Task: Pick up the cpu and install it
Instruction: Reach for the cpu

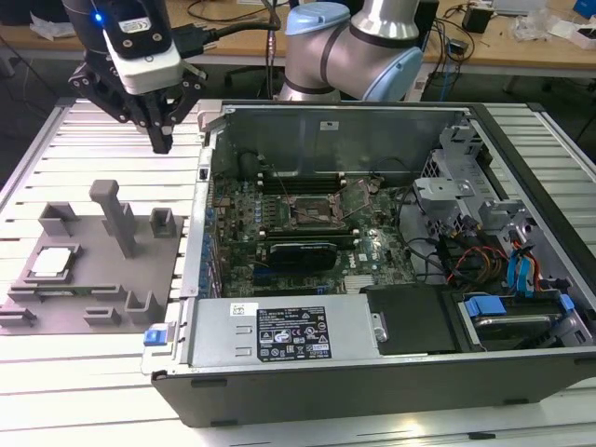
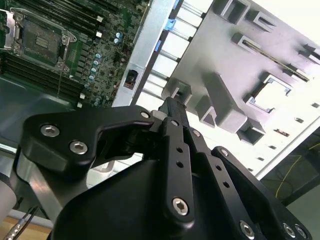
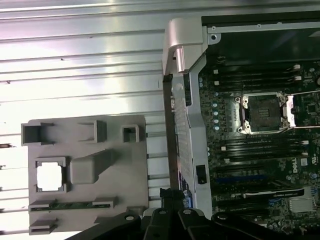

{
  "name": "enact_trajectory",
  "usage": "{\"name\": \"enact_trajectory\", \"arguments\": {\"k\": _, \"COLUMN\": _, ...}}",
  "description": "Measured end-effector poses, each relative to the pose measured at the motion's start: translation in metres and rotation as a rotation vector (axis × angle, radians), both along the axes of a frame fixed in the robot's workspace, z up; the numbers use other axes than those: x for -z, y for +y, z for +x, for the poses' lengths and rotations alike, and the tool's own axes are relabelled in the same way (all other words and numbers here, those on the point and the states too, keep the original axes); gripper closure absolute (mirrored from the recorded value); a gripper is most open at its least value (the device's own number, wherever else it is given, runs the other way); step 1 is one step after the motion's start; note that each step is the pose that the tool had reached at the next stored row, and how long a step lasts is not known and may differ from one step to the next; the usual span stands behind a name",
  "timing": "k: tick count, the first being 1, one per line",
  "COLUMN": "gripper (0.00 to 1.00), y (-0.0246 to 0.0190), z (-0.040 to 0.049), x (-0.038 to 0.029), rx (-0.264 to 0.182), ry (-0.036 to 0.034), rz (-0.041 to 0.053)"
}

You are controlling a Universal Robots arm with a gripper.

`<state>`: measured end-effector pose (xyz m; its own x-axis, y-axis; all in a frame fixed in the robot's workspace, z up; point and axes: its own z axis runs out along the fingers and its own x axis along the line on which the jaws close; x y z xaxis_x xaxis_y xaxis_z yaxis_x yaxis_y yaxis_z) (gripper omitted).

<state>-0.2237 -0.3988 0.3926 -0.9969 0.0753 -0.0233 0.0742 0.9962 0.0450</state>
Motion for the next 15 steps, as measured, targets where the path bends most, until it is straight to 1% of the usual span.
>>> {"name": "enact_trajectory", "arguments": {"k": 15, "gripper": 0.89, "y": 0.0, "z": -0.0233, "x": 0.0, "rx": 0.0, "ry": 0.0, "rz": 0.0}}
